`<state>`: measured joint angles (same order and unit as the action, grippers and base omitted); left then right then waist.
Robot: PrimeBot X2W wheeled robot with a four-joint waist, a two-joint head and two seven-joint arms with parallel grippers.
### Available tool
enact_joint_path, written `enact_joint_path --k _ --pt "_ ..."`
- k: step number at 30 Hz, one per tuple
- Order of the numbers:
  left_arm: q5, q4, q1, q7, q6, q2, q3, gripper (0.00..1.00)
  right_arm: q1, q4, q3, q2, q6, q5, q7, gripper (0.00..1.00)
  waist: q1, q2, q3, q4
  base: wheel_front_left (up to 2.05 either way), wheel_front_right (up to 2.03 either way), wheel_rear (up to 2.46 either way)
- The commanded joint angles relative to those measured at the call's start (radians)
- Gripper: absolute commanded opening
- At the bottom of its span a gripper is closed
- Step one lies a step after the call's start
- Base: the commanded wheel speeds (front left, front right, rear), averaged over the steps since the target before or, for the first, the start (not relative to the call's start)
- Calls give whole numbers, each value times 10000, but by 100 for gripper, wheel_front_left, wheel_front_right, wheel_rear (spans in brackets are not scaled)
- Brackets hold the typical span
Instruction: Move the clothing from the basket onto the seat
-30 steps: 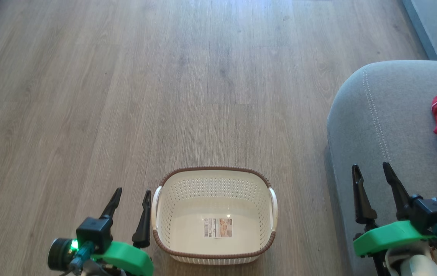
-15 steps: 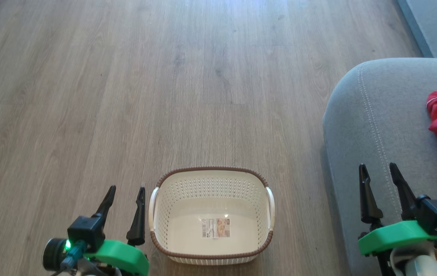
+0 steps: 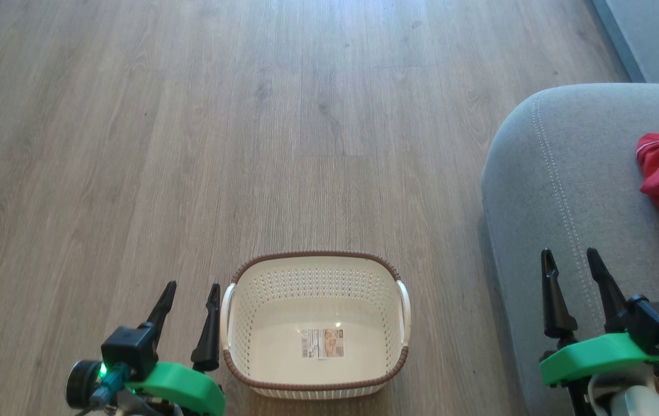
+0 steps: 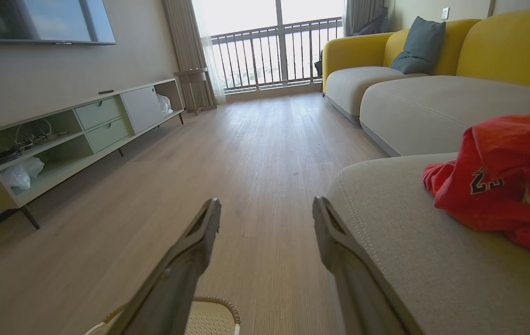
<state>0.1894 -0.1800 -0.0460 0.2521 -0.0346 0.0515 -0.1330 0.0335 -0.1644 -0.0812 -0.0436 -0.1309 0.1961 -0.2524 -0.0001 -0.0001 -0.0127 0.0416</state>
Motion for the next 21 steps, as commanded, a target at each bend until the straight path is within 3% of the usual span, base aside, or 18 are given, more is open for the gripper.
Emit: enact_joint_path --k 1,21 --pt "34 289 368 97 -57 -12 295 100 -401 259 244 -66 2 89 -93 100 1 1 1 -1 0 0 0" --pt "-124 406 398 97 -71 -13 228 100 -435 316 351 -66 2 25 -93 100 1 1 52 8 0 0 0"
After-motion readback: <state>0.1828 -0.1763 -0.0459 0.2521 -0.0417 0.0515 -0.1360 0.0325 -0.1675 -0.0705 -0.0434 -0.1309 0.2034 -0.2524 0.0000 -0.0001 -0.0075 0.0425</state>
